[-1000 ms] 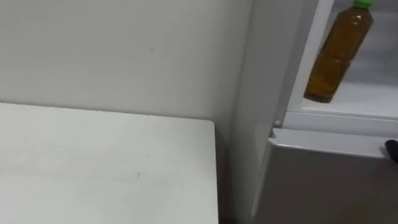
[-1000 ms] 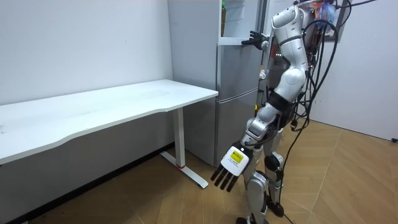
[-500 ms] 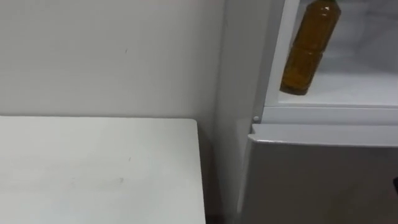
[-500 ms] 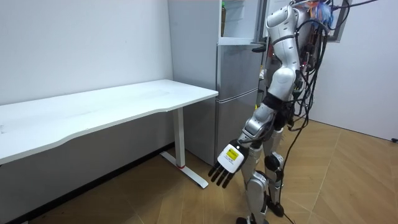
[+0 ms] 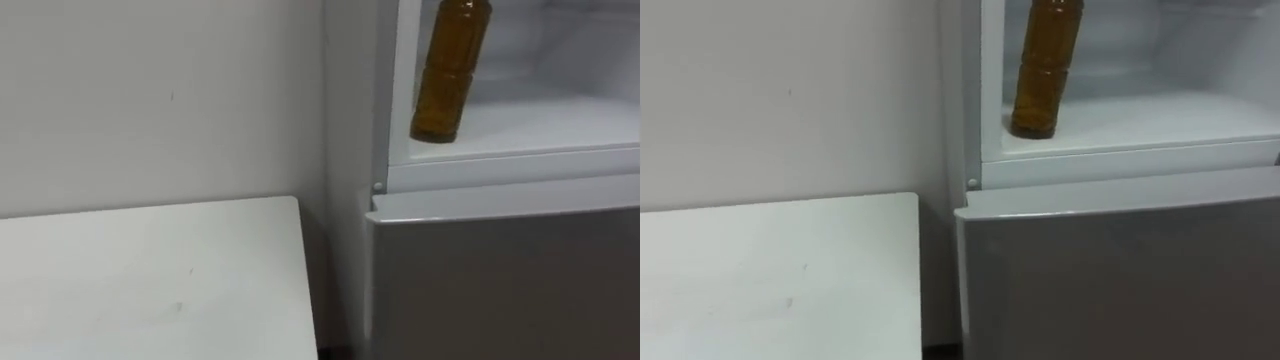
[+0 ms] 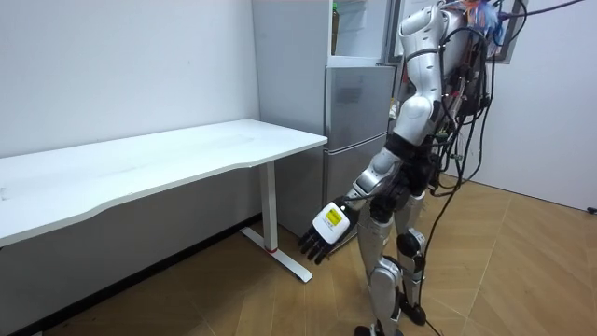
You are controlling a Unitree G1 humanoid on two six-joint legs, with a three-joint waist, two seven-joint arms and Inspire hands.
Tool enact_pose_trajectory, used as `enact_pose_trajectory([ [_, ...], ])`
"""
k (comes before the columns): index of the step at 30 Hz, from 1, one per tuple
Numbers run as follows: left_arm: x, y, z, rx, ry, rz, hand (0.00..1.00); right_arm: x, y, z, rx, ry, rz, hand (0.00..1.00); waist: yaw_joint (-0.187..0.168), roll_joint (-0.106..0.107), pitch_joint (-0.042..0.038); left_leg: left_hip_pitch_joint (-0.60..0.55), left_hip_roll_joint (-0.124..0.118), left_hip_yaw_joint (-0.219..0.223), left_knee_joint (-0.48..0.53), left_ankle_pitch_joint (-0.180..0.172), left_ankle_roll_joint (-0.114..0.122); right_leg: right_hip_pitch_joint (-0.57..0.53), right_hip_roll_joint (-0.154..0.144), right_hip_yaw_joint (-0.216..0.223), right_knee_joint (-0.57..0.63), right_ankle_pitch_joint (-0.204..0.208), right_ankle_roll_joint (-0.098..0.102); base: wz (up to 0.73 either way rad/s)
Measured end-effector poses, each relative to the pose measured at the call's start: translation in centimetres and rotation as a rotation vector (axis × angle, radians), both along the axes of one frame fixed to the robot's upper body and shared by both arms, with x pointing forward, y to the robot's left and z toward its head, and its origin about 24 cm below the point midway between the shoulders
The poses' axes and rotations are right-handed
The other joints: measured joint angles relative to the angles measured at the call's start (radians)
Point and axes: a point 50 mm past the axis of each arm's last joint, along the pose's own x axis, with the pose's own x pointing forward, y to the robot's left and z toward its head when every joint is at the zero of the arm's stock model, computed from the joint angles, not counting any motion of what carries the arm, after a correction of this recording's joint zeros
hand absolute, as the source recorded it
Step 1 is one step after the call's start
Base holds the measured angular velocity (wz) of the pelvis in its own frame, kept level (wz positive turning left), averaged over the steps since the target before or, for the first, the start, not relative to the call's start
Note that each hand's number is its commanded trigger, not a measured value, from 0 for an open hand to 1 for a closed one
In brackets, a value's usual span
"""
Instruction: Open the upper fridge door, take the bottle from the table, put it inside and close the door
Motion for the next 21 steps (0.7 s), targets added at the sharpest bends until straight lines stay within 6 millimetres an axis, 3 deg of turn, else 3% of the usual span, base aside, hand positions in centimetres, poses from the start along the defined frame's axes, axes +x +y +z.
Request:
enact_pose_trajectory([
  [4, -0.1, -0.1, -0.1, -0.004, -0.01, 0.003, 0.0, -1.4, -0.8, -2.4, 0.113, 0.045, -0.095, 0.0, -0.013, -0.012, -0.0015, -0.002, -0.001, 0.004, -0.002, 0.0, -0.001, -0.013, -0.002, 0.003, 0.016, -0.008, -0.001, -0.05],
  [8, -1.2, -0.2, -0.3, -0.004, 0.025, 0.023, 0.0, -4.3, -1.3, -5.9, 0.27, 0.15, -0.265, 0.0, -0.013, -0.021, -0.0013, 0.007, -0.001, 0.011, -0.001, 0.0, -0.001, -0.011, -0.001, 0.016, 0.019, -0.01, 0.0, -0.08],
  [12, -1.6, -0.2, -0.3, -0.002, 0.035, 0.026, 0.0, -6.3, -1.3, -7.5, 0.428, 0.136, -0.41, 0.0, -0.02, -0.029, -0.0005, 0.015, -0.005, 0.013, -0.005, -0.001, -0.001, -0.013, -0.006, 0.026, 0.029, -0.027, 0.002, -0.04],
  [21, -2.1, 0.2, -0.1, 0.007, 0.04, 0.036, 0.0, -8.1, -2.7, -7.9, 0.607, -0.01, -0.62, 0.0, -0.035, -0.037, -0.0022, 0.016, -0.007, 0.009, -0.016, -0.003, -0.001, -0.016, -0.006, 0.021, 0.028, -0.027, 0.003, 0.01],
])
